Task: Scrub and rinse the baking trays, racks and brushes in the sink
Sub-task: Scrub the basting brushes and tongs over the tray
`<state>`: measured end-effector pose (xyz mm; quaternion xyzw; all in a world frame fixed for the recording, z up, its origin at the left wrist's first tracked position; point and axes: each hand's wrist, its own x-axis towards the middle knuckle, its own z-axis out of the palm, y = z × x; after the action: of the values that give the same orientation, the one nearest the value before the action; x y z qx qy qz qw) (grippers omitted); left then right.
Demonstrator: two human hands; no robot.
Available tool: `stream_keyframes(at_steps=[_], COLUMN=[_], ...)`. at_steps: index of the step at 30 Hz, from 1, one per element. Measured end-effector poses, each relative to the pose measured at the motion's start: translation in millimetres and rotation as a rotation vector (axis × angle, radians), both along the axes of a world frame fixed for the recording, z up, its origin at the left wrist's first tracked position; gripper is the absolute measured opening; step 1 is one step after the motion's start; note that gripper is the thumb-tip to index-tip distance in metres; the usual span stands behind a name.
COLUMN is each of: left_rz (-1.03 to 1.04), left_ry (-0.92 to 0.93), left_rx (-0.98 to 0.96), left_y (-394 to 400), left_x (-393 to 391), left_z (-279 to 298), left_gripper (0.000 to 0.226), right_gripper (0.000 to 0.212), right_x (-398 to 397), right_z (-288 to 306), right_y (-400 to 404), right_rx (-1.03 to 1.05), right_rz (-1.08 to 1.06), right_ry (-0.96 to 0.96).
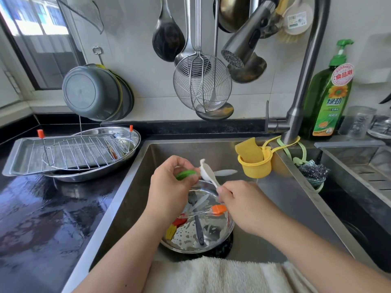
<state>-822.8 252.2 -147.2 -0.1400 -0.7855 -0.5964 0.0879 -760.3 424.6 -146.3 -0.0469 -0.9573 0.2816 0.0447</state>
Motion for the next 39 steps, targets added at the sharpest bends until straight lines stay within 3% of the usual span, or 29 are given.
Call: stream_keyframes(at_steps=[5,9,14,17,22,27,32,37,39], left_rz=[0.001,0.007,-0.033,-0.054,-0.109,-0.206,-0.339,-0.372,-0.372], left_ry=[0.027,-0.067,-0.436,-0.596,-0.864,-0.958,-1.005,-0.911,-0.892], left_rx=[0.002,0.129,0.577,0.705,0.861,0.816,0.735,0.59,0.548], left_y=[1,3,1,-4,-5,-5,-3,-1,0], left_x=[2,4,3,-3,-4,-6,-5,-6,-5], left_z=[1,5,8,6,3,2,3,-2,-2], left_gripper=[0.025,0.018,0.021,0.019,0.02,0.02,0.027,0.029,0.028], right_gripper=[0.042,0.039,0.036,0.037,0.038,0.038,0.035,0.04,0.042], right_x=[-1,3,-7,-13,-4,-11,2,-11,-7], right_z=[3,5,1,-2,0,-2,-1,-2,-1], right_y=[5,-8,12,26,-1,19,-4,23,18], right_rx=[-0.031,0.032,0.121,0.128,0.097,0.13,0.124,0.134,0.104], right_rz=[-0.042,0.01,-0.156,-0.258,-0.034,-0.175,0.124,-0.119,-0.053], right_ry=[-0.003,0.023,-0.017,-0.002,0.032,0.057,0.027,0.074,0.059])
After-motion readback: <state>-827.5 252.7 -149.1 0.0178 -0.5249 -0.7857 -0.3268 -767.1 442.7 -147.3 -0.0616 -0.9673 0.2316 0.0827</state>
